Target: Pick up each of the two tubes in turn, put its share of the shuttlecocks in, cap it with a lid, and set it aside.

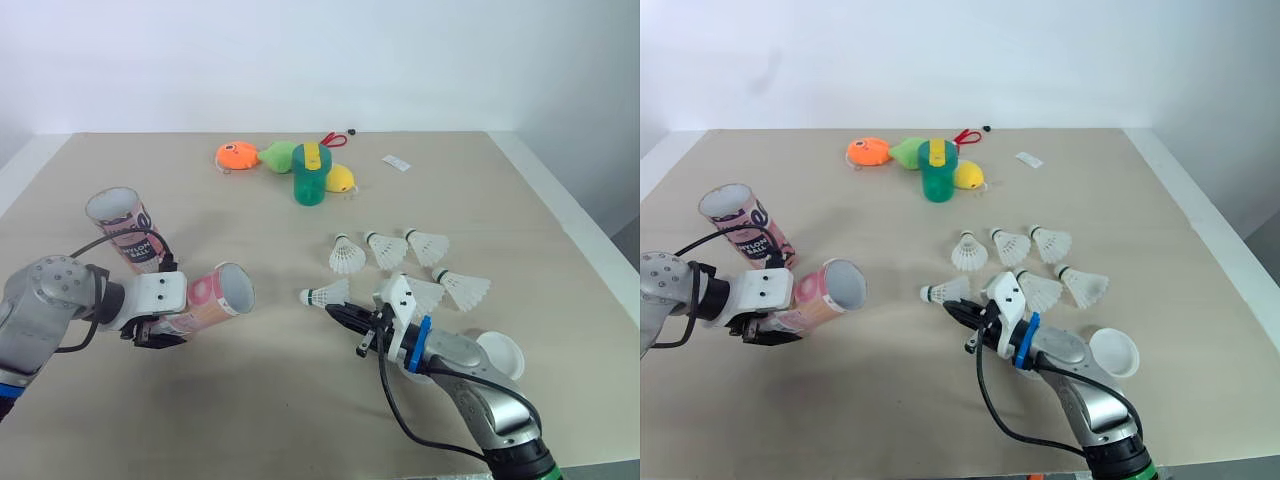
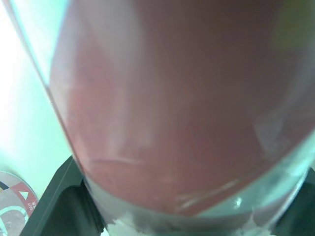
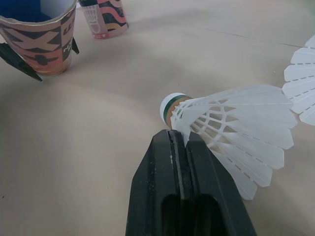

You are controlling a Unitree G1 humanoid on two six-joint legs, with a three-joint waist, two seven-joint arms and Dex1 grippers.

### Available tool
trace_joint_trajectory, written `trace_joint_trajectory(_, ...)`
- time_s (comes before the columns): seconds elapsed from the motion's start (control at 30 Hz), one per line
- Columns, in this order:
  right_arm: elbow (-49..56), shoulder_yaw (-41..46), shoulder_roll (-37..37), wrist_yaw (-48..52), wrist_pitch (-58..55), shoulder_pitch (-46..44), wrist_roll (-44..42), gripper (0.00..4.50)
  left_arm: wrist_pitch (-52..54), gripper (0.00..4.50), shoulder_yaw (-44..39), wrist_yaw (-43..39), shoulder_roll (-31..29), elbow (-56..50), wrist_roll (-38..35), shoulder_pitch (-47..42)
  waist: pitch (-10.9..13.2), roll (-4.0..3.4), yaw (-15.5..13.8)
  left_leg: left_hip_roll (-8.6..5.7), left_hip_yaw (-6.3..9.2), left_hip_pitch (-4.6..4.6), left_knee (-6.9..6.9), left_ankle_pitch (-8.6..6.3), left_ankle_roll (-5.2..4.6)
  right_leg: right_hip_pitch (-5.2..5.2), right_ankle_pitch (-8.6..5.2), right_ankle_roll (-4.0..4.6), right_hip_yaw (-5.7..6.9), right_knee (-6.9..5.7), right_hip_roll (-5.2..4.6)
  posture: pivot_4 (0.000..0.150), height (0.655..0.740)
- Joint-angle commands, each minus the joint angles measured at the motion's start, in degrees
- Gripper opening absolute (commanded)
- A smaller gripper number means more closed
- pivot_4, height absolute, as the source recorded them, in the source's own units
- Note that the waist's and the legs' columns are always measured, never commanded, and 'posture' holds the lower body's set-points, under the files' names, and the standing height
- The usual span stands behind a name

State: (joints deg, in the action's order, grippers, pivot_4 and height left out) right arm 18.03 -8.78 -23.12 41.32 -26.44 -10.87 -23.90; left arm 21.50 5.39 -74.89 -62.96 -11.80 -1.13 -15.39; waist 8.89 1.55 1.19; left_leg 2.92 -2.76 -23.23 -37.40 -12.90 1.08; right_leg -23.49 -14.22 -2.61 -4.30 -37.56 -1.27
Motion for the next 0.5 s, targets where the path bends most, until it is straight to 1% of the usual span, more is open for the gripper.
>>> trace_joint_trajectory(0.03, 7.1, 2.3, -2.2, 4.5, -3.3, -9.7, -6.2, 0.03, 0.2, 3.28, 1.7, -0.2, 1.1, -0.3, -0.9, 0.0, 0.1, -0.13, 0.0, 0.0, -0.03, -0.02, -0.01, 0.0, 0.0, -0.02, 0.03, 0.0, -0.01, 0.0, 0.0, 0.15, 0.74)
trace_joint_trajectory(0.13, 7.5, 0.7, -3.4, 6.5, -5.3, -15.8, -7.5, 0.03, 0.2, 3.28, 2.2, -0.3, 1.3, 0.3, -0.6, -0.7, 0.0, -0.07, -0.1, 0.02, 0.01, 0.0, -0.04, 0.02, -0.04, -0.01, 0.07, 0.0, 0.0, -0.02, 0.04, 0.15, 0.74)
trace_joint_trajectory(0.23, 6.7, -3.2, -3.2, 8.7, -5.3, -20.8, -6.0, 0.03, 0.7, 3.28, 2.5, -0.5, 1.6, 0.5, -0.5, -1.3, 0.1, -0.09, -0.1, 0.01, 0.18, -0.02, -0.01, 0.02, -0.04, 0.04, -0.03, 0.04, 0.08, -0.03, 0.07, 0.15, 0.74)
trace_joint_trajectory(0.4, 3.3, -9.6, -2.5, 11.2, -3.1, -23.9, -1.3, 0.03, 1.7, 3.28, 2.3, -0.2, 2.0, 0.4, -0.8, -1.7, 0.1, -0.09, -0.1, -0.01, 0.17, -0.06, -0.04, 0.02, -0.04, 0.02, -0.01, 0.03, 0.07, -0.05, 0.05, 0.15, 0.74)
trace_joint_trajectory(0.5, 0.4, -11.7, -1.3, 11.9, -1.2, -25.1, 1.1, 0.03, 2.0, 3.28, 2.2, -0.1, 2.1, 0.2, -0.8, -1.7, 0.1, -0.09, -0.1, -0.01, 0.16, -0.05, -0.1, 0.03, -0.05, 0.02, 0.04, 0.03, 0.07, -0.06, 0.04, 0.15, 0.74)
